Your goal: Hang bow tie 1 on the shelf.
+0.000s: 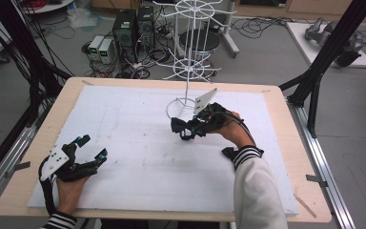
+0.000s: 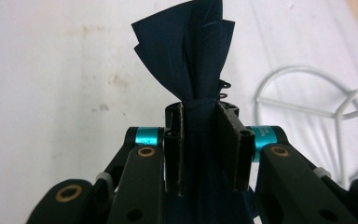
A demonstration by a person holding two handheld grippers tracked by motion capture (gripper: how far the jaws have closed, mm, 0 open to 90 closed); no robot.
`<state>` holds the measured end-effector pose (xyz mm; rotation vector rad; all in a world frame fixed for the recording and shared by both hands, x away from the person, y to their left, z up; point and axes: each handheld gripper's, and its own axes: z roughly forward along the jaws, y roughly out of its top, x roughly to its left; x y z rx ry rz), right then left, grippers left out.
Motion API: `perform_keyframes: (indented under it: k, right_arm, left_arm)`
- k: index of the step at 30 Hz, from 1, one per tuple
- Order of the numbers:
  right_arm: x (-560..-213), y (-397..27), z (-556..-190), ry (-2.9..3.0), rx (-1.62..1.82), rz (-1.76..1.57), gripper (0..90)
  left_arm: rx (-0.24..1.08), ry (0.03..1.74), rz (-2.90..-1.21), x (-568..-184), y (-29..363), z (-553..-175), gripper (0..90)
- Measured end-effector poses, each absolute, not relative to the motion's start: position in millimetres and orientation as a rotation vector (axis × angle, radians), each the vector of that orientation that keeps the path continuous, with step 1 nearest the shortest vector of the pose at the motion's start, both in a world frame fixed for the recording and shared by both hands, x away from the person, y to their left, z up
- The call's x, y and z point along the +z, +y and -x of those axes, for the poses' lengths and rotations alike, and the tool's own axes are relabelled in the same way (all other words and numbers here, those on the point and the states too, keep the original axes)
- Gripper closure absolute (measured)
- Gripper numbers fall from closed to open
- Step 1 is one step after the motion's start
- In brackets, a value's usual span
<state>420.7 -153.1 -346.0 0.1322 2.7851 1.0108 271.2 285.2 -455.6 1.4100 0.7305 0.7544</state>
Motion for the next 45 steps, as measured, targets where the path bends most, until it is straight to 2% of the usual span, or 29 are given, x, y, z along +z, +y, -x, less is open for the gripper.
perform_keyframes:
  k: [8, 45]
  right_arm:
    - [-328.4, -163.4, -412.3, 2.685, 1.172, -0.158, 73.2]
    - [-303.7, -180.8, -396.4, 2.337, 1.604, -0.358, 73.2]
  left_arm:
    - [0.755, 0.731, -1.410, -455.6, 285.3, -271.2, 16.3]
    - [0.754, 0.731, -1.409, -455.6, 285.4, -271.2, 16.2]
